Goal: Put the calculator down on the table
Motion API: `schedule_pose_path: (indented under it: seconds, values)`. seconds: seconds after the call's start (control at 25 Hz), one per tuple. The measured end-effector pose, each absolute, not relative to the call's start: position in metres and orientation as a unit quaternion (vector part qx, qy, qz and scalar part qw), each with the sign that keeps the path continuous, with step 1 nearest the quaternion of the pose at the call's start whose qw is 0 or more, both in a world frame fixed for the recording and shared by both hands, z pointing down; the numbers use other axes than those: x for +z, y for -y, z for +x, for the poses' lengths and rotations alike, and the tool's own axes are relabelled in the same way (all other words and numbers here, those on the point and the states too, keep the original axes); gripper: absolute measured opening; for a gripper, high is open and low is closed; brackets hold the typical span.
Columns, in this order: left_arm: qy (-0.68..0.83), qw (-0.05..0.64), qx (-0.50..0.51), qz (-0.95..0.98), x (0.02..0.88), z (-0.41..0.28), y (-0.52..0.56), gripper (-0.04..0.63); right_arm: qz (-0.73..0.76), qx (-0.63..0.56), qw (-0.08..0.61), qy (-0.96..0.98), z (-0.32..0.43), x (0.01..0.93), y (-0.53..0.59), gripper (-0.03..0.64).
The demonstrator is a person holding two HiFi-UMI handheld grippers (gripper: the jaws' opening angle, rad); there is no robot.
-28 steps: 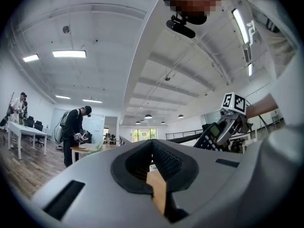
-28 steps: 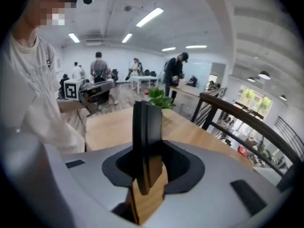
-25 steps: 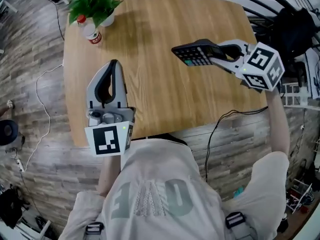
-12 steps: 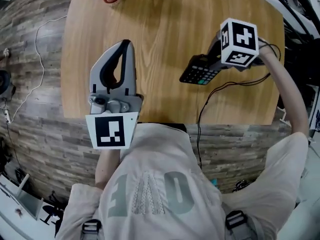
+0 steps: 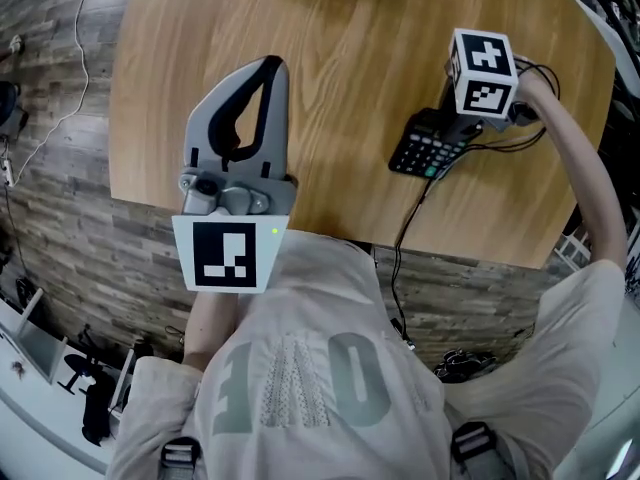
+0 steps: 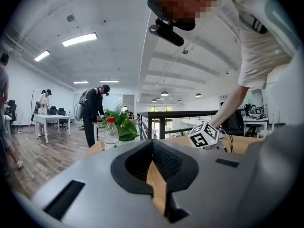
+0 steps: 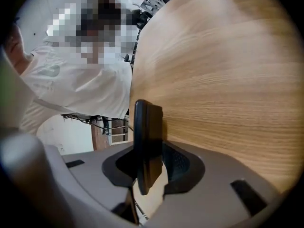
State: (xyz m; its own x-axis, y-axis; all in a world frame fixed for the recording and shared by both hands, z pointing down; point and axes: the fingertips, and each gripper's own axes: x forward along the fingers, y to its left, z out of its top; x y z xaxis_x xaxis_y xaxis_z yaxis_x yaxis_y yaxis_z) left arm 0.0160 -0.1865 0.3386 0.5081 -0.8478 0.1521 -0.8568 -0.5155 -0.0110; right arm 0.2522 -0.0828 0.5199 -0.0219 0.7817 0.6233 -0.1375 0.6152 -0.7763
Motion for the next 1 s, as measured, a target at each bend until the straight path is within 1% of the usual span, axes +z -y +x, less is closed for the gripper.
schedule_pose_path:
  seconds: [0.28,0.52,0.72,0.76,0.84,0.88,1.0]
  values:
    - [0.493,0.03,0.08,0.866,0.342,0.023,0.182,0.009,-0.279,0.383,0.635,0.61,0.254,0.528,0.084,0.12]
    - [0.484,0.025,0.087,0.87,0.346,0.03,0.18,0.009,-0.262,0.393,0.631,0.615,0.263,0.543,0.087,0.12]
    - [0.475,0.019,0.095,0.875,0.344,0.021,0.181,0.009,-0.227,0.418,0.636,0.608,0.256,0.538,0.088,0.121]
    - [0.474,0.018,0.096,0.875,0.344,0.018,0.181,0.009,-0.218,0.42,0.638,0.607,0.254,0.537,0.088,0.133]
    - [0.473,0.018,0.095,0.876,0.342,0.013,0.182,0.009,-0.2,0.42,0.645,0.606,0.253,0.534,0.088,0.211]
    - [0.474,0.018,0.093,0.875,0.34,0.012,0.183,0.009,-0.19,0.414,0.652,0.606,0.254,0.533,0.09,0.233]
    - [0.474,0.015,0.078,0.877,0.329,0.008,0.189,0.009,-0.152,0.393,0.674,0.607,0.265,0.524,0.103,0.242]
